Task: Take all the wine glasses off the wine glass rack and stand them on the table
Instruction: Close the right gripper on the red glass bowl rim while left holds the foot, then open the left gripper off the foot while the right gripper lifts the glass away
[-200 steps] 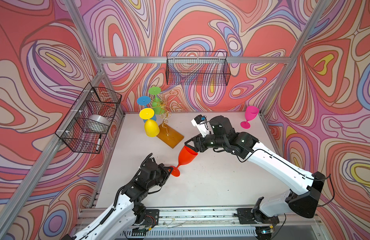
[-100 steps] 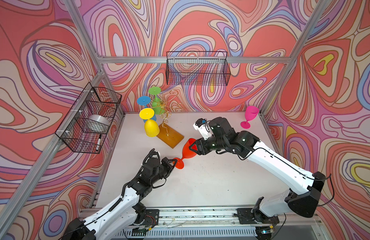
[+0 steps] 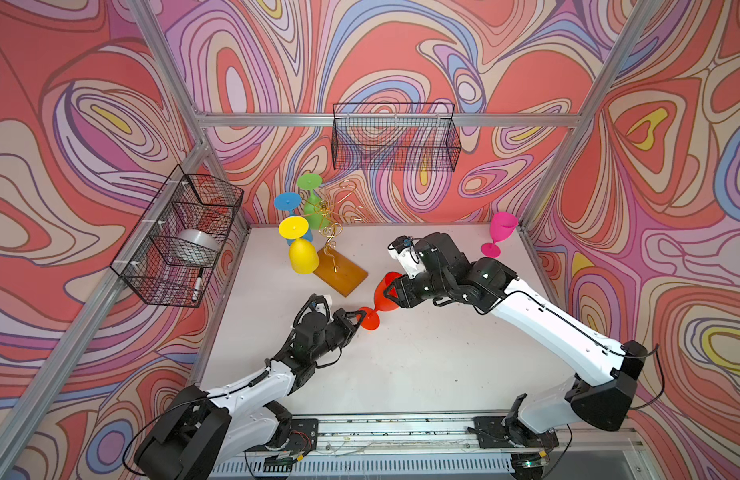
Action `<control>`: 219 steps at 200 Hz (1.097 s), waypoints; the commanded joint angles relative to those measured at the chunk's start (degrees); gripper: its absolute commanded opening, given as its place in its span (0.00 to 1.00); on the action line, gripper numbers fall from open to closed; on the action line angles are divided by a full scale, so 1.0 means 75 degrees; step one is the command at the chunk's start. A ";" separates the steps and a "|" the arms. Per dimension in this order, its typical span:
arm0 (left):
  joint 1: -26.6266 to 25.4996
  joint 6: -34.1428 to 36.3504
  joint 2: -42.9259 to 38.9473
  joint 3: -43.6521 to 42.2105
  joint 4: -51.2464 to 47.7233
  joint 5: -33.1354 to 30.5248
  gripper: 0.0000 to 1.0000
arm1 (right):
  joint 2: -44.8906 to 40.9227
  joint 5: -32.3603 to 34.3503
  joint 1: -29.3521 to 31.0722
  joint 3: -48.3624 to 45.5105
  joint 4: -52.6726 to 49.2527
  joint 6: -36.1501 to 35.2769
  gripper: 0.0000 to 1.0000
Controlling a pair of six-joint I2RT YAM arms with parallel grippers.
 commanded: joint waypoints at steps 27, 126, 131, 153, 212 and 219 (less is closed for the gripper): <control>0.0058 -0.0095 0.0772 -0.0157 0.1970 0.0314 0.00 | 0.0213 0.0398 -0.0015 0.0329 -0.0258 -0.0185 0.41; 0.0058 -0.0236 0.1462 -0.0171 0.2725 0.0332 0.00 | 0.0632 0.0753 0.0144 0.0659 -0.0503 -0.0326 0.32; 0.0057 -0.0236 0.1468 -0.0169 0.2736 0.0327 0.00 | 0.0653 0.0774 0.0169 0.0682 -0.0524 -0.0337 0.32; 0.0065 -0.0236 0.1485 -0.0165 0.2724 0.0336 0.00 | 0.0724 0.0859 0.0229 0.0716 -0.0524 -0.0352 0.29; 0.0105 -0.0225 0.1381 -0.0205 0.2656 0.0361 0.00 | 0.0875 0.0868 0.0259 0.0948 -0.0588 -0.0373 0.00; 0.0116 -0.0217 0.1359 -0.0207 0.2625 0.0361 0.00 | 0.0878 0.0846 0.0264 0.0986 -0.0594 -0.0376 0.00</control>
